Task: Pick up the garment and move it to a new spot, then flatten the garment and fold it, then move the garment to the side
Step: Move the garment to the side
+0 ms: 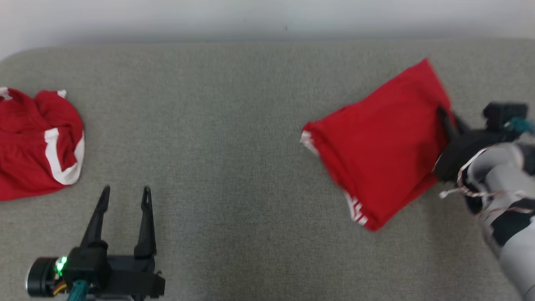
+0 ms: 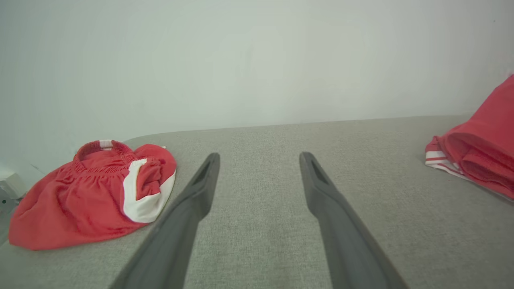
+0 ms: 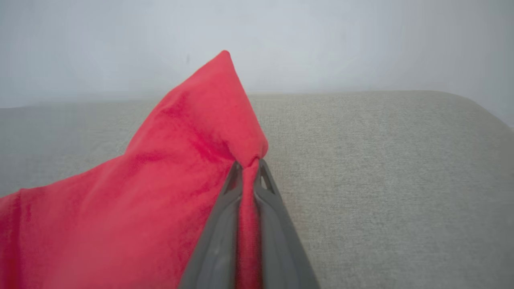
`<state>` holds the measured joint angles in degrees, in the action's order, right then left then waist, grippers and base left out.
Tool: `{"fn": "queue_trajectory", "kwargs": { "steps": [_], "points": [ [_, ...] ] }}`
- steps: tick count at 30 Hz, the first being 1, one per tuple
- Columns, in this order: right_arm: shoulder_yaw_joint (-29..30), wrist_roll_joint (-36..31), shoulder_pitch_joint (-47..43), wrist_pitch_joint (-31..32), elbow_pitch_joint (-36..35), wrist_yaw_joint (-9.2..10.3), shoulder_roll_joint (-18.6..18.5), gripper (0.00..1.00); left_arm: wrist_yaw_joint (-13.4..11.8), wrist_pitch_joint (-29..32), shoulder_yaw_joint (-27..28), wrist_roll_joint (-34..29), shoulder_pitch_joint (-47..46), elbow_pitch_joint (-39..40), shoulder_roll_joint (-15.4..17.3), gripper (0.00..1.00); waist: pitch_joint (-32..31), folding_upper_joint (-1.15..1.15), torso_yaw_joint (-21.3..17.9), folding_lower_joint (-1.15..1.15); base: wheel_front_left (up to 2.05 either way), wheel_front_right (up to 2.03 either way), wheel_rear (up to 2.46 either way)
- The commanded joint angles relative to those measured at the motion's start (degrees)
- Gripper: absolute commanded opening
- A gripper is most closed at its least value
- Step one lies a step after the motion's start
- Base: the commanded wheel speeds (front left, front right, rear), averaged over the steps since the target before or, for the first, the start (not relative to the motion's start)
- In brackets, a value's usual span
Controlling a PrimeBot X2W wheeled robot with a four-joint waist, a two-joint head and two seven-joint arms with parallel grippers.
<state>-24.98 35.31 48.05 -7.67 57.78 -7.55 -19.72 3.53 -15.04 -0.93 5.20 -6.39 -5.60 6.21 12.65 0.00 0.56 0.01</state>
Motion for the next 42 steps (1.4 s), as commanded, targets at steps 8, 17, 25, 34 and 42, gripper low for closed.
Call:
{"fn": "queue_trajectory", "kwargs": {
  "steps": [8,17,25,34,42],
  "points": [
    [0.3,2.6,11.7,-1.6,0.7,0.14,-9.5,0.00,0.3,-0.2,-0.8,-2.0,-7.7,7.5,0.5,1.00,17.4,0.00,-4.2,-0.01,0.00,0.00,0.00],
    [-0.9,2.9,21.0,-2.4,2.1,0.14,-17.4,0.00,-0.8,-0.2,0.1,-5.5,-9.7,18.1,3.4,1.00,24.2,0.00,-9.1,-0.01,0.00,0.00,0.00],
    [-2.8,2.0,26.6,-2.6,4.1,0.14,-21.1,0.00,-1.4,1.4,1.6,-7.4,-7.9,24.5,6.3,1.00,26.7,0.00,-12.2,-0.01,0.00,0.00,0.00],
    [-4.4,2.2,31.4,-3.1,6.5,0.14,-21.3,0.00,-1.8,4.3,3.3,-7.4,-6.2,29.2,8.0,1.00,27.9,0.00,-13.4,-0.01,0.00,0.00,0.00],
    [-6.1,0.9,33.2,-4.9,9.2,0.14,-19.8,1.00,-2.4,4.7,3.5,-6.8,-5.3,30.0,7.9,1.00,27.8,0.00,-13.5,-0.01,0.00,0.00,0.00]
  ]
}}
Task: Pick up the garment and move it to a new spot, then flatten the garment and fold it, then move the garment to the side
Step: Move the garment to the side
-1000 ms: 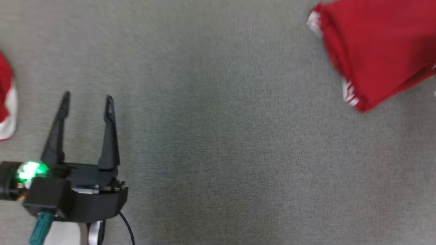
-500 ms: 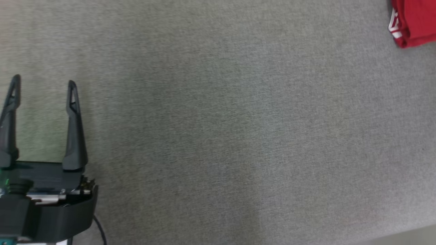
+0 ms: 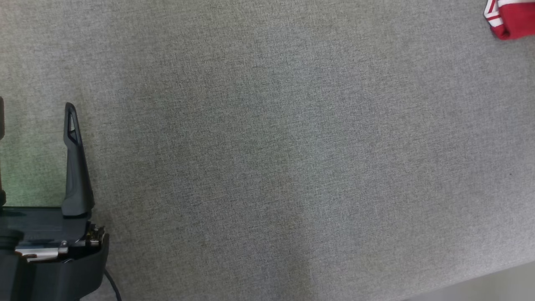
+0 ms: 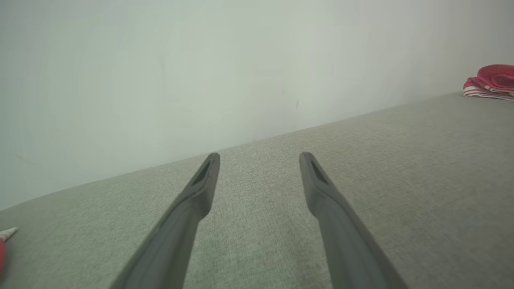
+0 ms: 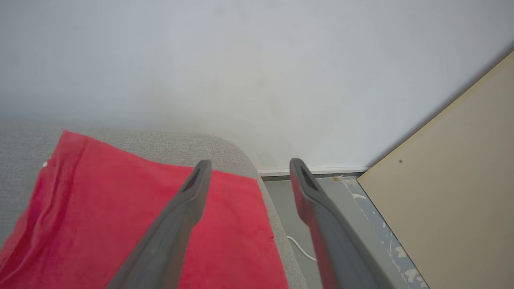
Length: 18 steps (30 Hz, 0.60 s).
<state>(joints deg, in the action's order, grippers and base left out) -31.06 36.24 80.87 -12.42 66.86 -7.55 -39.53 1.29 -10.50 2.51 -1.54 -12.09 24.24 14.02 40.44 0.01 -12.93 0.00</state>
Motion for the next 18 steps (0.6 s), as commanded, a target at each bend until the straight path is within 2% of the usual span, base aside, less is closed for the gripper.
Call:
{"fn": "queue_trajectory", "kwargs": {
  "steps": [1,10,18],
  "points": [
    [-0.1,-0.1,0.5,-0.4,0.2,0.14,0.2,1.00,-0.2,0.1,0.1,0.0,0.4,0.2,0.0,1.00,-0.1,-0.01,0.1,0.00,0.00,0.00,0.00],
    [-0.1,-1.1,-2.1,-2.7,-4.4,0.14,3.0,1.00,-1.2,-2.1,0.2,2.6,2.2,-4.6,-1.4,1.00,-6.4,-0.01,1.2,0.00,0.00,0.00,0.00],
    [8.6,-4.2,-14.6,-2.7,-16.3,0.14,6.5,1.00,-1.5,-4.2,0.8,5.9,6.1,-11.5,-3.7,1.00,-16.0,-0.01,2.8,0.00,0.00,0.00,0.00]
  ]
}}
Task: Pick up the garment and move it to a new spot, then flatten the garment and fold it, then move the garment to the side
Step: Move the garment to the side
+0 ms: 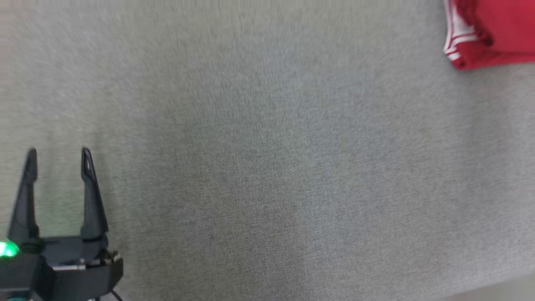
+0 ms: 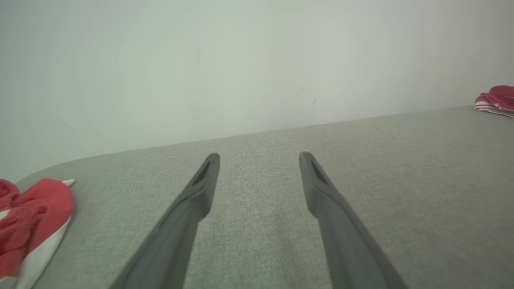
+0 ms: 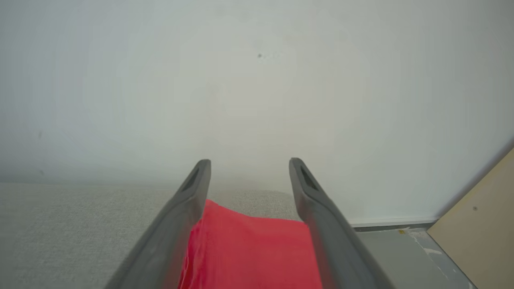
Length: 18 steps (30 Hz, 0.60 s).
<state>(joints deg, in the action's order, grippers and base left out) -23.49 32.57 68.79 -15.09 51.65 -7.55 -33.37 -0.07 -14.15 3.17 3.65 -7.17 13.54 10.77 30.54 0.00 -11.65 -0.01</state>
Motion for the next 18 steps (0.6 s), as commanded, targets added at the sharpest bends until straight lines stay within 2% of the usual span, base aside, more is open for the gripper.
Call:
{"fn": "queue_trajectory", "kwargs": {
  "steps": [1,10,18],
  "points": [
    [2.0,-1.3,-4.7,-0.1,-2.5,0.14,1.0,1.00,-0.2,-0.7,0.1,1.1,1.6,-1.8,-0.7,1.00,-7.5,0.00,1.8,0.01,0.00,0.00,0.00],
    [7.8,-5.0,-21.5,-0.1,-12.9,0.15,5.4,1.00,0.6,-1.0,0.4,3.0,5.6,-7.7,-3.1,1.00,-16.5,0.00,3.3,0.01,0.00,0.00,0.00],
    [12.0,-6.3,-34.4,-0.1,-20.8,0.15,9.9,1.00,1.2,-1.1,1.4,3.5,8.4,-9.9,-4.1,1.00,-20.6,0.00,4.3,0.01,0.00,0.00,0.00]
  ]
}}
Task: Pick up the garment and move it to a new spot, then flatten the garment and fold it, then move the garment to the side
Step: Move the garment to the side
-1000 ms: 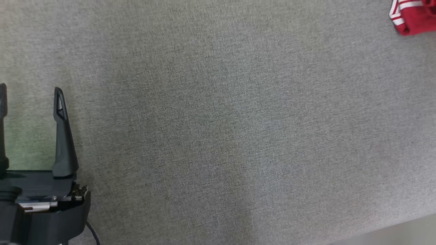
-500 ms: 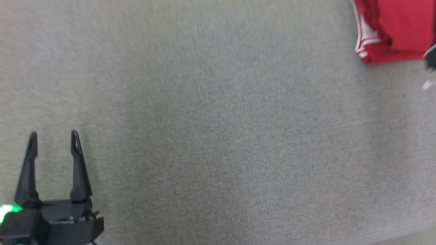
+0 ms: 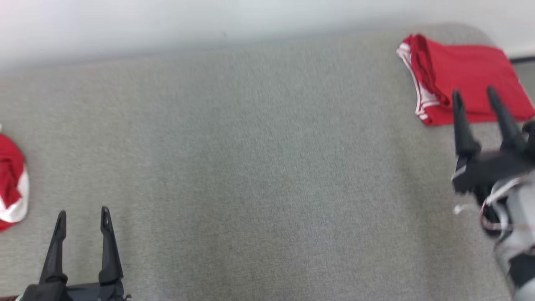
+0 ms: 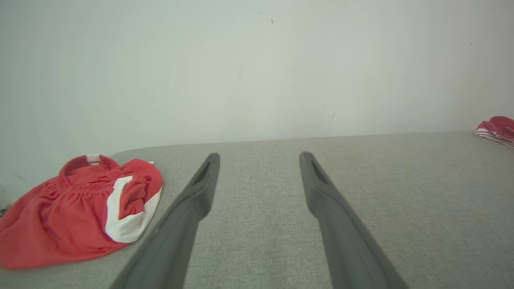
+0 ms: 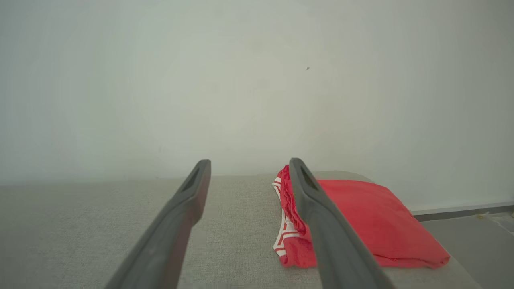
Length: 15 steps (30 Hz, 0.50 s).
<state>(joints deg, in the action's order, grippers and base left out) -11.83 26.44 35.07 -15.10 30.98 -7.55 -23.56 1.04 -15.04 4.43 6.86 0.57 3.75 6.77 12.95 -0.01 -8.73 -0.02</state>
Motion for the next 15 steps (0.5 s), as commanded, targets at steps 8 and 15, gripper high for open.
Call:
{"fn": "queue_trajectory", "kwargs": {
  "steps": [8,15],
  "points": [
    [4.5,-0.3,-14.7,0.0,-7.6,0.15,4.1,1.00,0.9,-0.2,0.8,0.1,2.4,-1.2,-1.1,1.00,-6.1,0.01,3.5,0.02,0.00,0.00,0.00],
    [6.5,-1.5,-24.4,0.8,-13.9,0.15,7.9,1.00,1.7,-0.2,0.7,0.0,3.4,-2.8,-1.9,1.00,-8.3,0.01,4.9,0.02,0.00,0.00,0.00]
  ]
}}
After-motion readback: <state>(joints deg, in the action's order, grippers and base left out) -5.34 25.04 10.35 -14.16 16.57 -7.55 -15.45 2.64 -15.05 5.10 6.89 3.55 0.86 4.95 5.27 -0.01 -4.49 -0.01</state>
